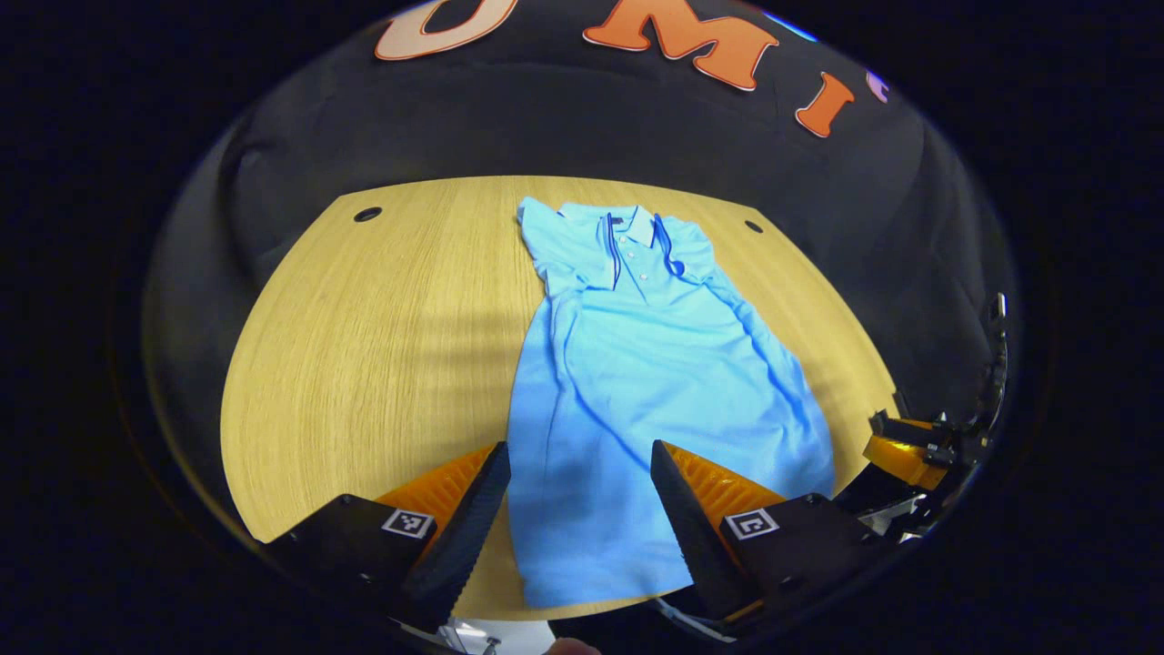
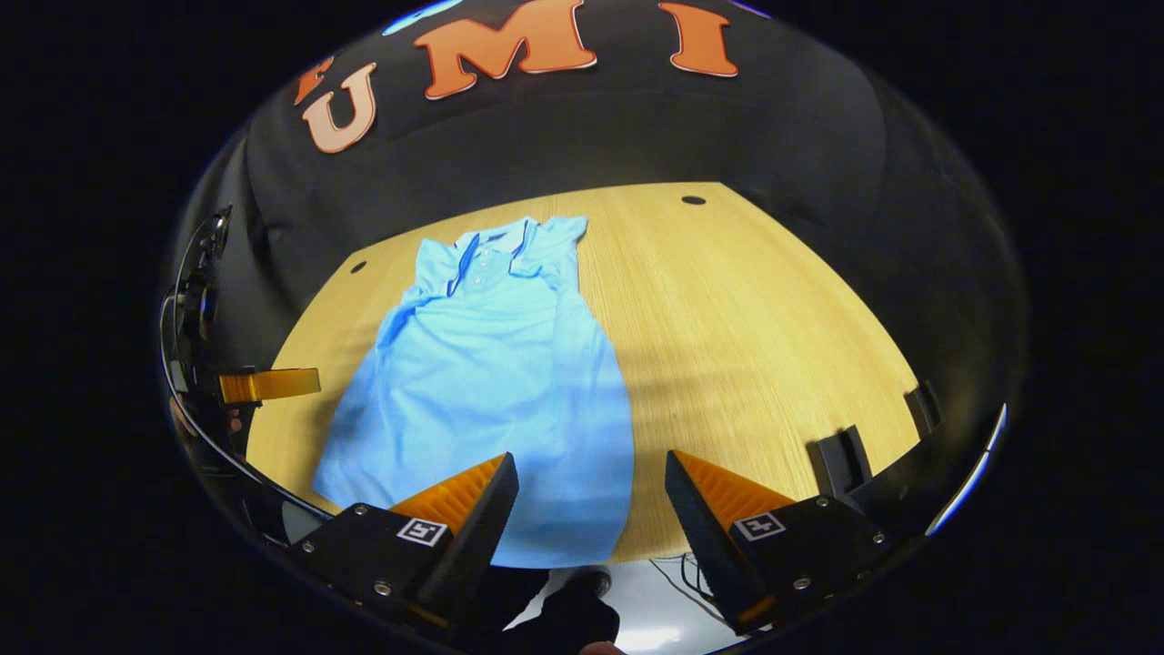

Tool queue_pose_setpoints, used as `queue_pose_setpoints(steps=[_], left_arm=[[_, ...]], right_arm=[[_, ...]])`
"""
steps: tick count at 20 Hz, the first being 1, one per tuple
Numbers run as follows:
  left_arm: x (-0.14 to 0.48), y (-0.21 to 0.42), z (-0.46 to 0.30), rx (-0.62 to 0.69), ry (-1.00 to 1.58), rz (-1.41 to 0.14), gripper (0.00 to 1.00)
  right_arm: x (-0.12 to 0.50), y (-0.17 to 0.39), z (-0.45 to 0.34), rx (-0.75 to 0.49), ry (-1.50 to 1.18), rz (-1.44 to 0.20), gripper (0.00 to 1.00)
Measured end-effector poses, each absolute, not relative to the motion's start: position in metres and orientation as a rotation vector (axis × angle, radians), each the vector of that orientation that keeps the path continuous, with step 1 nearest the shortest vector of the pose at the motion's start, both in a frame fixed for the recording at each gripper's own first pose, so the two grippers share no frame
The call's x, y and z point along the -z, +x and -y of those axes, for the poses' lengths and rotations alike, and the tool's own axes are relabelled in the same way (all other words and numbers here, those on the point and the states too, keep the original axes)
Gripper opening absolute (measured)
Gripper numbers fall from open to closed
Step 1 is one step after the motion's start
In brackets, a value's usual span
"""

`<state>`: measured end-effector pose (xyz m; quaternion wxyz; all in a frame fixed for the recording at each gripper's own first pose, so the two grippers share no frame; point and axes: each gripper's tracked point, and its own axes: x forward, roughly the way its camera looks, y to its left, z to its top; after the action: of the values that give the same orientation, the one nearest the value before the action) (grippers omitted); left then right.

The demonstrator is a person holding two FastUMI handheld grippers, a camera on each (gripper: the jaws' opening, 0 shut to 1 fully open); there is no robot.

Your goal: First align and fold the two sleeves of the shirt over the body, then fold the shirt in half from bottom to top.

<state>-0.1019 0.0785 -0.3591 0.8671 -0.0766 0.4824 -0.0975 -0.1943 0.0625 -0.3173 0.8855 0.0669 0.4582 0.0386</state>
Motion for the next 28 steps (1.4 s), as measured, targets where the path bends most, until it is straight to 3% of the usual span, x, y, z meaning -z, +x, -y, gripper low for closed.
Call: queue_pose_setpoints(steps=[6, 15, 17, 19, 23, 24, 26, 28], left_arm=[[0.392, -0.159, -0.085, 0.154, -0.102, -1.047, 1.00], [0.425, -0.196, -0.094, 0.078, -0.050, -1.008, 1.00], [0.424, -0.195, -0.094, 0.080, -0.040, -0.959, 0.99], [0.425, -0.193, -0.093, 0.071, -0.047, -0.919, 0.99], [0.428, -0.189, -0.090, 0.068, -0.043, -0.906, 0.99], [0.427, -0.187, -0.089, 0.061, -0.041, -0.913, 0.72], [0.427, -0.185, -0.080, 0.042, -0.020, -0.938, 0.19], [0.420, -0.186, -0.071, 0.076, 0.010, -0.952, 0.06]], right_arm=[[0.353, -0.223, -0.076, -0.111, 0.100, -1.017, 0.99], [0.382, -0.234, -0.080, -0.065, 0.051, -1.059, 0.93], [0.384, -0.232, -0.084, -0.056, 0.014, -1.046, 0.82], [0.383, -0.231, -0.088, -0.047, 0.022, -1.039, 0.77], [0.383, -0.225, -0.090, 0.004, 0.043, -1.018, 0.26], [0.382, -0.224, -0.092, -0.006, 0.042, -1.013, 0.14], [0.383, -0.224, -0.096, -0.027, 0.071, -1.027, 0.03], [0.383, -0.229, -0.107, -0.074, 0.143, -1.074, 0.01]])
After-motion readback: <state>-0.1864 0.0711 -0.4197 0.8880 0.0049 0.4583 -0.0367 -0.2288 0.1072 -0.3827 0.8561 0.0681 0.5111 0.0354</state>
